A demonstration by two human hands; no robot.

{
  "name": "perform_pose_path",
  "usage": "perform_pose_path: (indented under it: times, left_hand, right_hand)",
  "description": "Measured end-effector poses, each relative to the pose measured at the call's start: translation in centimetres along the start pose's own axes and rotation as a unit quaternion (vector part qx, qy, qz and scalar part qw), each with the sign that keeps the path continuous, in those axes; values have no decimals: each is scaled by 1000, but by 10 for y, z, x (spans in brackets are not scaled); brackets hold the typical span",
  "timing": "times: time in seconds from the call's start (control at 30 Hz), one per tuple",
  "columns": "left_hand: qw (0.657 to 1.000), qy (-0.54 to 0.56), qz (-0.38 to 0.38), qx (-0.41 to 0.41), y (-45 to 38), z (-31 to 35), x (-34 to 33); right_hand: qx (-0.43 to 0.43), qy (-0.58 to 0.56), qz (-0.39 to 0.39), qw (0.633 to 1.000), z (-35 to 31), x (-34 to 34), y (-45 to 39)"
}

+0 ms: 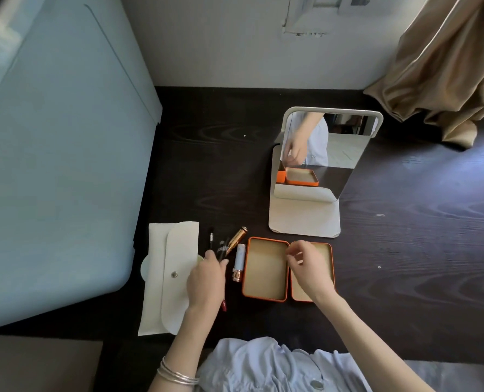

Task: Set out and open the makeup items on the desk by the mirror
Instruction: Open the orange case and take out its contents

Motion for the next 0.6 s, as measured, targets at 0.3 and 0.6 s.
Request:
perform_pose_path:
  times: [0.3,0.6]
  left_hand:
    - [993,-82,-77,29,-6,5,-16]
    - [996,-32,-33,80,2,7,-6]
  right_hand:
    - [-118,290,-87,946,21,-11,10]
    - [-88,285,-69,952,17,-12,13]
Point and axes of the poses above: each hand's wrist, its own y-axis away from the middle knuckle, its own x-axis out of the back of the hand, z = x × y, the point moved 2 cm from there along -y, towards the middle knuckle, and after that the axes turned 1 degree about z, right-handed, at the moved point
